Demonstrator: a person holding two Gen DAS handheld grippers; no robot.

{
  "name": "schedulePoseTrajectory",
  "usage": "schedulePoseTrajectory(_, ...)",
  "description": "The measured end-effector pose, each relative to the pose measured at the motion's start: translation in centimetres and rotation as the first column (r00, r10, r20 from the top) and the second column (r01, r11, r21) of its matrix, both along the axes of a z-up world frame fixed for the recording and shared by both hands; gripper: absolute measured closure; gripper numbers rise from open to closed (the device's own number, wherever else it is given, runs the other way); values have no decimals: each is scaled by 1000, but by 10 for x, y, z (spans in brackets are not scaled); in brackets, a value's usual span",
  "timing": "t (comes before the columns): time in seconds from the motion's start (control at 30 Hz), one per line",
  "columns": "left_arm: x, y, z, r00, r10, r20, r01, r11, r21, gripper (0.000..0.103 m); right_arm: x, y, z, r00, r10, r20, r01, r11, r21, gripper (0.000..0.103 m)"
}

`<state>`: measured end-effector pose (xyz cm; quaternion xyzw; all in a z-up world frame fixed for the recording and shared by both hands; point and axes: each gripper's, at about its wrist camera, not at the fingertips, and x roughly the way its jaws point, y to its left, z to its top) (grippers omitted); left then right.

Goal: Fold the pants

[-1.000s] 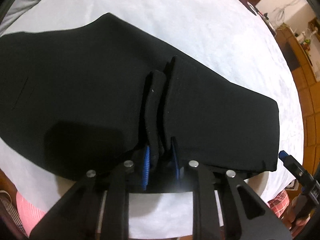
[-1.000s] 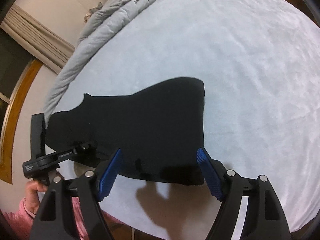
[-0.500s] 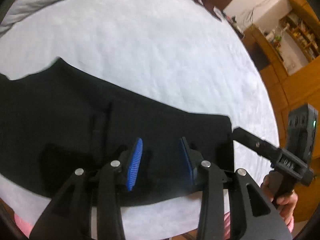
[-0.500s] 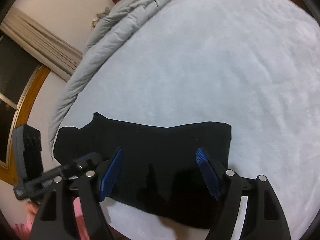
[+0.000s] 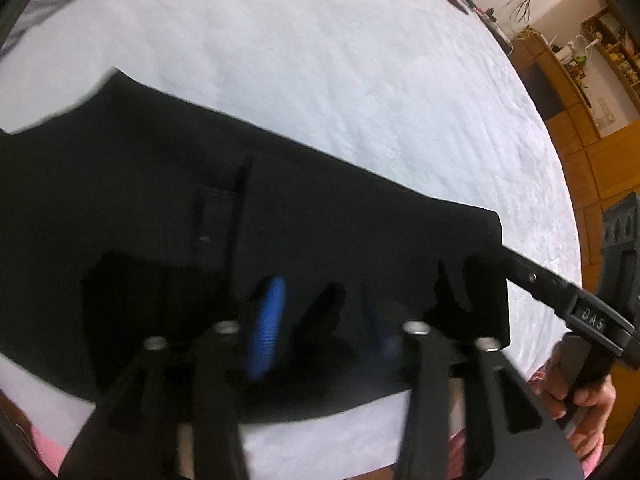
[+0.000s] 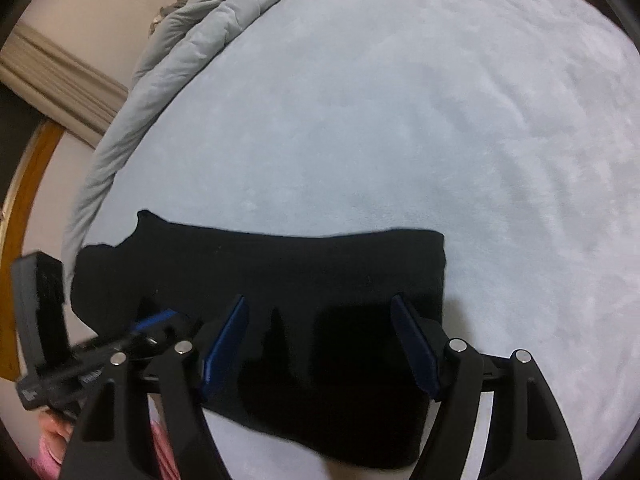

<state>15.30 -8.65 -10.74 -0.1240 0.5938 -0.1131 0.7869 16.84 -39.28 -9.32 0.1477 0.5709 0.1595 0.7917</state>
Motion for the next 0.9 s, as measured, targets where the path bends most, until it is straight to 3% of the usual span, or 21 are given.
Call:
schedulePoseTrajectory(0.1,-14,22,21,998,1,58,-5,998,61,30,-16,10,13,999,43,10,-42,995,-95,29)
schedulePoseTrajectory(0.2,-26,59,28,997,41,59,-46,995,92,24,-33,22,19,997,81,5,-80,991,-111,28)
schedulePoseTrajectory(0.37,-49,149,24,974,225,10,-224,965,134,20,-47,45,15,995,102,-14,-103,988,-111,26)
schedulePoseTrajectory(0.5,-63,217,20,928,373,-6,-367,916,160,19,-45,60,5,994,102,-37,-105,989,-104,26)
schedulePoseTrajectory(0.63,-68,270,13,860,511,-4,-505,851,146,19,-42,69,-4,994,100,-47,-106,984,-147,25)
schedulePoseTrajectory(0.7,-67,291,7,825,565,-8,-561,820,114,19,-40,70,-8,994,92,-57,-100,984,-151,25)
schedulePoseTrajectory(0.9,-58,319,-13,766,640,-61,-642,766,-32,19,-37,73,-16,994,88,-69,-98,982,-160,20)
